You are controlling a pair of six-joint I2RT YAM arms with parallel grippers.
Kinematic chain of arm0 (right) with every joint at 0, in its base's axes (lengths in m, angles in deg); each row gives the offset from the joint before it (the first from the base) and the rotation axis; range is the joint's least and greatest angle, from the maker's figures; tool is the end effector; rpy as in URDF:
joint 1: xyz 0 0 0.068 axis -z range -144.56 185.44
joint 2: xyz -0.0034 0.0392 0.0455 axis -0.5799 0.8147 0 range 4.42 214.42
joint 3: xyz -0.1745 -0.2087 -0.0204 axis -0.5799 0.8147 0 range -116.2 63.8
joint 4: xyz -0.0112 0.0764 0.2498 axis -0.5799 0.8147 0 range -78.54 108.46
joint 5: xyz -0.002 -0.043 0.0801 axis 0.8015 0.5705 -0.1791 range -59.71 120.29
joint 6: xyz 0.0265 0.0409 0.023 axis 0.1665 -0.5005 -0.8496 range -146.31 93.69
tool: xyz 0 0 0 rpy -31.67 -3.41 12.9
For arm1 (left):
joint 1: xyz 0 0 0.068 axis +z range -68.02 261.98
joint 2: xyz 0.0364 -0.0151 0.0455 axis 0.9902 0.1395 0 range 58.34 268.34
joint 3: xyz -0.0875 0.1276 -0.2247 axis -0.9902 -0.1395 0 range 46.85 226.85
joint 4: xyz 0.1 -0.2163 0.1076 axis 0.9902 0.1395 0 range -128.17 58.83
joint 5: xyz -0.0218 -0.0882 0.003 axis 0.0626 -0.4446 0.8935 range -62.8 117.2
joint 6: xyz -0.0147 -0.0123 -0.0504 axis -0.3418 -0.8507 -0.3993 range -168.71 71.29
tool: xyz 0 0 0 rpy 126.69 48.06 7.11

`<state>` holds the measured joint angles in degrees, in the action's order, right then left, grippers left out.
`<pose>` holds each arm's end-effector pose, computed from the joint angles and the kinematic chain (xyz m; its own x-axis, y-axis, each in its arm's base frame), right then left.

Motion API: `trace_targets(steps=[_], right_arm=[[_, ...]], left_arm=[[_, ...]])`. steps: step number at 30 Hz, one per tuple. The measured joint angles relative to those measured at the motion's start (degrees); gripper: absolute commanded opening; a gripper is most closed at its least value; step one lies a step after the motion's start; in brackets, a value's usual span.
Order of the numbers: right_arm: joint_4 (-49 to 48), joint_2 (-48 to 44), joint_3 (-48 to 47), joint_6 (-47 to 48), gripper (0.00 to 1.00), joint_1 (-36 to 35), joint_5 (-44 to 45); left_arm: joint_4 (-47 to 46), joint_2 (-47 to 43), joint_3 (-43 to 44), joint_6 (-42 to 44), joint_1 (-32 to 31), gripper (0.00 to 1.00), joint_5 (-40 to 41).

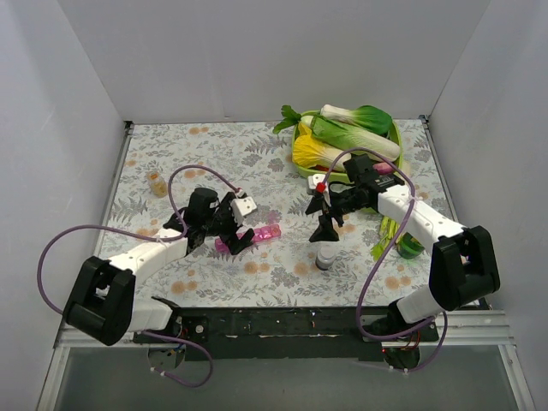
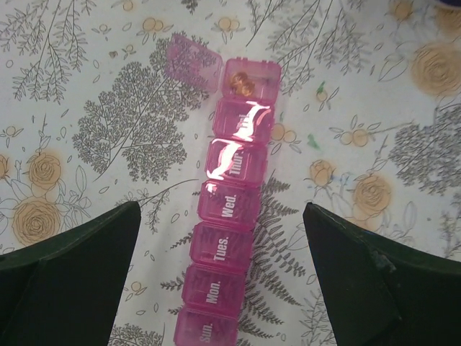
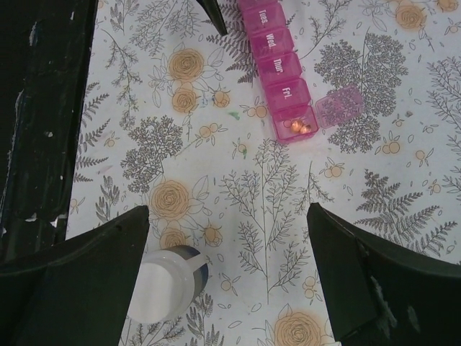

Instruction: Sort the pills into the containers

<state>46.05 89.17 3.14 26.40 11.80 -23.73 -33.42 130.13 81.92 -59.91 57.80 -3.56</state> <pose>0.2572 0.1440 0.2500 0.0200 -0.5015 -0.8649 -0.9988 -0.0486 0.0051 0.2190 -0.1182 0.1966 -0.7289 0.1443 -0.6692 0.5709 0.6677 -0.4778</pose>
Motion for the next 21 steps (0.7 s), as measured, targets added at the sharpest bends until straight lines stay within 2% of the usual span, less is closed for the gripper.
trace_targets(steps=[5,12,16,17,21], right_arm=[[-0.11,0.28,0.00,-1.42,0.98,-0.39,0.98],[-0.48,0.28,0.00,-2.05,0.98,-0.50,1.64],[-0.98,1.07,-0.22,-2.95,0.98,-0.76,2.25],[-1.25,1.66,-0.48,-3.13,0.98,-0.85,2.54],[-1.64,4.28,-2.10,-3.58,0.98,-1.38,2.89]], left_arm=[[0.98,4.66,0.31,7.56,-0.96,0.97,4.04],[2.27,6.95,0.28,12.31,-3.85,0.92,7.54],[2.29,7.56,0.28,13.35,-5.16,0.78,9.62],[2.29,7.82,0.28,13.55,-5.22,0.71,10.21],[2.27,9.31,0.28,13.92,-5.31,0.58,12.13]])
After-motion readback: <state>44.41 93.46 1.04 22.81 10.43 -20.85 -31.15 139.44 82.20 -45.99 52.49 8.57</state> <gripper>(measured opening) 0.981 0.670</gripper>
